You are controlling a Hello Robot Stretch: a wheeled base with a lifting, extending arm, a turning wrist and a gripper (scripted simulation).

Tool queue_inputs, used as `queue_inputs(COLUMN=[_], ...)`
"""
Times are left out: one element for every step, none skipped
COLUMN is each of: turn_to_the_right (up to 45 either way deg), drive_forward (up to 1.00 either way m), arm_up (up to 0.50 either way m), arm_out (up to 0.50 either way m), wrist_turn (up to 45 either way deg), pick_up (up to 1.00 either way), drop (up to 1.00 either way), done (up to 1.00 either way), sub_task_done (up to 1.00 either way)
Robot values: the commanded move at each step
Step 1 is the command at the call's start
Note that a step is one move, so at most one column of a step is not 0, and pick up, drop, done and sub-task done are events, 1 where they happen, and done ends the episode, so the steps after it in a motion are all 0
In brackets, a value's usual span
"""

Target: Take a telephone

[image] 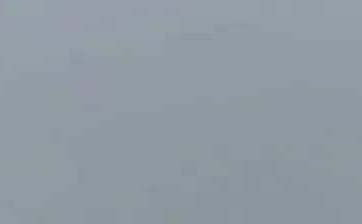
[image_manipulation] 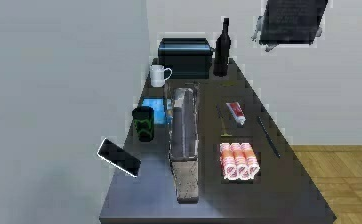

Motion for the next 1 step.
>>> queue_inputs(turn_to_the_right=[0.0], drive_forward=[0.00], arm_up=[0.50], arm_out=[0.00], wrist_turn=[0.0], pick_up=[0.00], drop=[0.00], done=[0.00], sub_task_done=[0.00])
